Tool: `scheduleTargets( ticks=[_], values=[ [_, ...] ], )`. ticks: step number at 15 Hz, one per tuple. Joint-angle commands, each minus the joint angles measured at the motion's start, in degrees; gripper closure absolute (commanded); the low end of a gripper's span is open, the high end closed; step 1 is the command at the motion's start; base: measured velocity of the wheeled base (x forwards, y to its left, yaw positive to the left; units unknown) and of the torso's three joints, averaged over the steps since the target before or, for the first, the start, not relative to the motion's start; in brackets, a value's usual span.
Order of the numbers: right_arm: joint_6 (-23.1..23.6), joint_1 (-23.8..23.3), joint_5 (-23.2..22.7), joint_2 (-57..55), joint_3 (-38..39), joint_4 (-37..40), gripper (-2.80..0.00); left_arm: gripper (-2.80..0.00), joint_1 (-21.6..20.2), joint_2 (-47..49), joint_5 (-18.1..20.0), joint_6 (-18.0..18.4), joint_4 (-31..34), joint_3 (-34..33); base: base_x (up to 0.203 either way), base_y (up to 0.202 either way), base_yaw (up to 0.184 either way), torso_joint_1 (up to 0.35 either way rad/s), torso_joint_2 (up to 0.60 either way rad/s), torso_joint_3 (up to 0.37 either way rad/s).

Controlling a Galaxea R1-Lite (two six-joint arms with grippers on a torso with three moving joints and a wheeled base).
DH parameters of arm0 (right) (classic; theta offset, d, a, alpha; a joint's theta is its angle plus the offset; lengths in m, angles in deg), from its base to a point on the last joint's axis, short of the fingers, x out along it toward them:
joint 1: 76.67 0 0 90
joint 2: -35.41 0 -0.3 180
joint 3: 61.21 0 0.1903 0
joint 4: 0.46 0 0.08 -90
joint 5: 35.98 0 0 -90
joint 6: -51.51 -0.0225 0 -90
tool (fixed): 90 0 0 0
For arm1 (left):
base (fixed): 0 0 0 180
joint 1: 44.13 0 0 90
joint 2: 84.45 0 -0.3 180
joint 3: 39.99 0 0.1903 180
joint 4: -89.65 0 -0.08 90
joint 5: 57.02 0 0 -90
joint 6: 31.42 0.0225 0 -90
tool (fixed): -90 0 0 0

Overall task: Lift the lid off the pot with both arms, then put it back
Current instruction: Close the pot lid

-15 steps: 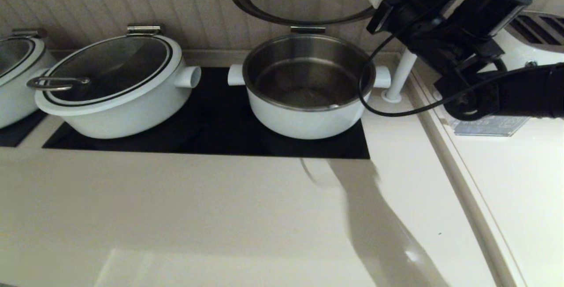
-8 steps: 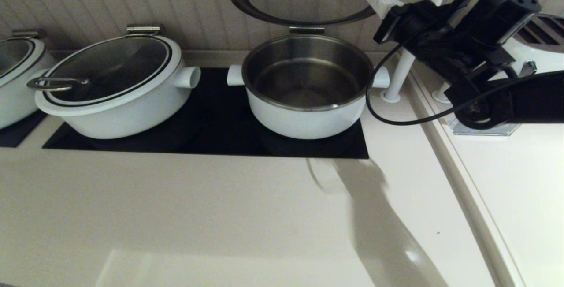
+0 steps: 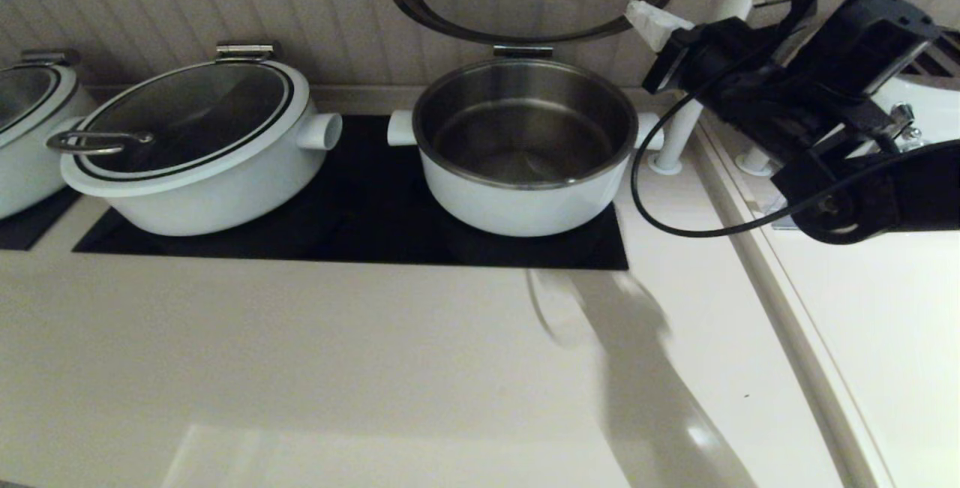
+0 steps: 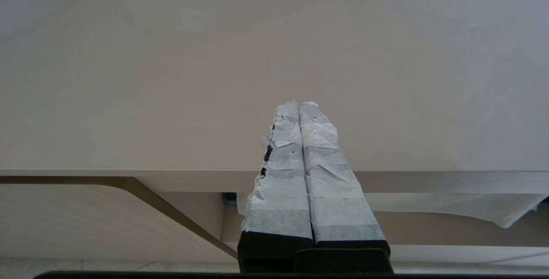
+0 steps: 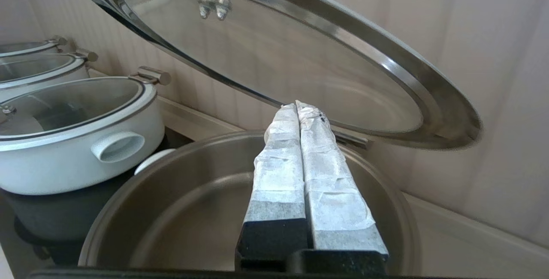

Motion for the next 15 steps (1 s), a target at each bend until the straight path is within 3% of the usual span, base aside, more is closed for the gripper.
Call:
scheduleTargets(
  ticks=[1,15],
  values=[
    [-0.1,0.0,-0.1,1.6,1.5,-0.4,0.00,0.00,0.0,0.0,0.0,0.0,0.0,0.0,0.000,0.000,0.000,0.000,0.00,0.000],
    [-1.6,-5.1,-0.3,8.2,3.7,0.4,0.00,0.00,0.0,0.0,0.0,0.0,0.0,0.0,0.000,0.000,0.000,0.000,0.00,0.000]
  ],
)
